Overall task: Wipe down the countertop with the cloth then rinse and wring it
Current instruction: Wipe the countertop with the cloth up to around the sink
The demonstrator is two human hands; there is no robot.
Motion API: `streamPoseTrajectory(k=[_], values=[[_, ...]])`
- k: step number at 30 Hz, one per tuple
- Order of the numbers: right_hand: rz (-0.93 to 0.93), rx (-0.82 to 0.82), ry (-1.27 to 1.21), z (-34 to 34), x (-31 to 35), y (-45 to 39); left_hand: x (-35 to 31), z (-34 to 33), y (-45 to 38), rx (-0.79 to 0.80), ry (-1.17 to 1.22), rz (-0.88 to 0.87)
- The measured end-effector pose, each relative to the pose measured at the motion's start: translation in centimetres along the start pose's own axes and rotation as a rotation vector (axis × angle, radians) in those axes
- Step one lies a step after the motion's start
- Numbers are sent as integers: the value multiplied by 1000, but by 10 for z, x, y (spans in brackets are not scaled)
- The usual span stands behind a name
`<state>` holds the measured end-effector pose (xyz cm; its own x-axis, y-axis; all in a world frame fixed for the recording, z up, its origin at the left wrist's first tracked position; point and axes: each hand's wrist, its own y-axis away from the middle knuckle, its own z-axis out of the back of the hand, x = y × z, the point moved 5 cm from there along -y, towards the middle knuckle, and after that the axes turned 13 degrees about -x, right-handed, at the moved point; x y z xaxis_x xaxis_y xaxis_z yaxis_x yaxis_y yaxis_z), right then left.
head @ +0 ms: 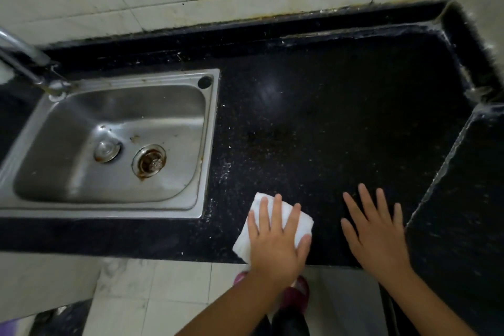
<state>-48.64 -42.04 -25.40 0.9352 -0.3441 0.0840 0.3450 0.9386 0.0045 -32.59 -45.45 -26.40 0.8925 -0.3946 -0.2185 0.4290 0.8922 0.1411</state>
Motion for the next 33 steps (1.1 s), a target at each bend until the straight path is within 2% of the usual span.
streamPoseTrajectory(k=[4,6,8,13,21,25,30,33], values=[[-104,1,-4,0,8,5,12,11,-46,-47,-81,-121],[-155,55,-27,1,19,0,27,22,-82,-95,-123,-164],[-163,52,-26,1,35,-10,49,33,-117,-30,-120,-105],[-117,62,0,-5,69,-43,102,63,-191,-83,-218,-4],[-148,-75,17,-21,62,-47,119,71,-246,-118,-188,138],[-133,-105,12,-16,63,-49,113,67,-213,-116,-125,88],[-120,-126,-40,-10,68,-47,100,46,-110,-59,-107,34],[-103,-142,-62,-6,70,-44,91,33,-42,-97,-133,39]])
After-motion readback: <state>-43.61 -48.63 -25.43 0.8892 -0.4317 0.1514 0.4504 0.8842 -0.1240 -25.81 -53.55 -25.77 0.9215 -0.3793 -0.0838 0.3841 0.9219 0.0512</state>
